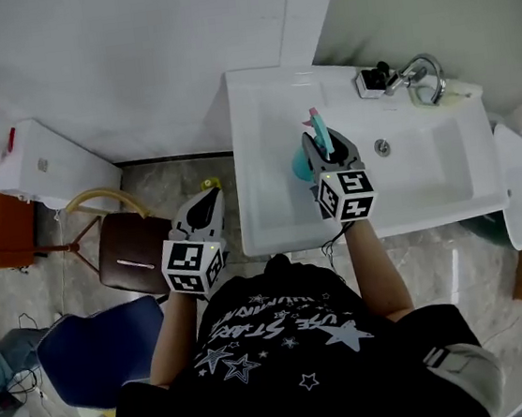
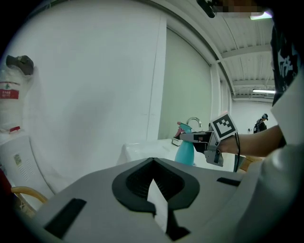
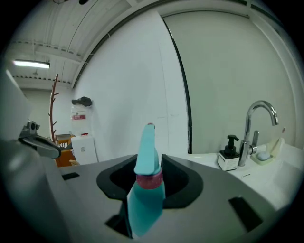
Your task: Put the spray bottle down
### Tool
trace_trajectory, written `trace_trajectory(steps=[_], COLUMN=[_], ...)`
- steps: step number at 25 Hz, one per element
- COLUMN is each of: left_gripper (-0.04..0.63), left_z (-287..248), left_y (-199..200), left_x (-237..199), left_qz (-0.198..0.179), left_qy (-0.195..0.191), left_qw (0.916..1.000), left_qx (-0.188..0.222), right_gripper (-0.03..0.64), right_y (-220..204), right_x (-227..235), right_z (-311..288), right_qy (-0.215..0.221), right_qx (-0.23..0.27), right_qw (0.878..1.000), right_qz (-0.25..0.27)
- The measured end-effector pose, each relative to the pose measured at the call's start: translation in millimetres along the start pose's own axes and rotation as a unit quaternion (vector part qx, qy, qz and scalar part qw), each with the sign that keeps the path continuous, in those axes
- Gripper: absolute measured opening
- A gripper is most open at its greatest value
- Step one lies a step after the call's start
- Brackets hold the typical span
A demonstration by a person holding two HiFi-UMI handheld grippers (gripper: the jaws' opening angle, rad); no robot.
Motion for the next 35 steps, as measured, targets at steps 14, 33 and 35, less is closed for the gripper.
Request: trace_trajectory(steps=[14, 33, 35], left_gripper=[0.015, 0.015, 0.015], left_z=[-15.5, -14.8, -13.1], left_y=[-0.2, -6.0, -6.4], left_x=[8.1, 11.0, 11.0], left_qz=[0.003, -0.001, -0.002], left_qy=[0.043, 0.040, 0.035], left_qw=[0.9988, 0.9986, 0.9988], left_qx=[-0.024, -0.033, -0.032], right_gripper=[0.153, 0.158, 0.167], right_y=[-13.0, -25.8, -26.1], right_x=[14.0, 8.4, 8.4], right_z=[-45.2, -44.6, -44.0], right_qy=[0.024, 0.009, 0.017], right_qx=[0.018, 0.050, 0.042], right_qw=[1.000, 0.999, 0.999], right_qz=[0.002, 0.008, 0.008])
Point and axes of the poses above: the fingertips, and each gripper's own axes: z backward along the fingers, x to its right, y out of its top, the point moved 9 cm from there along z, backward along the fingers, and after that the axes turned 1 degree about z, right-handed, at the moved point
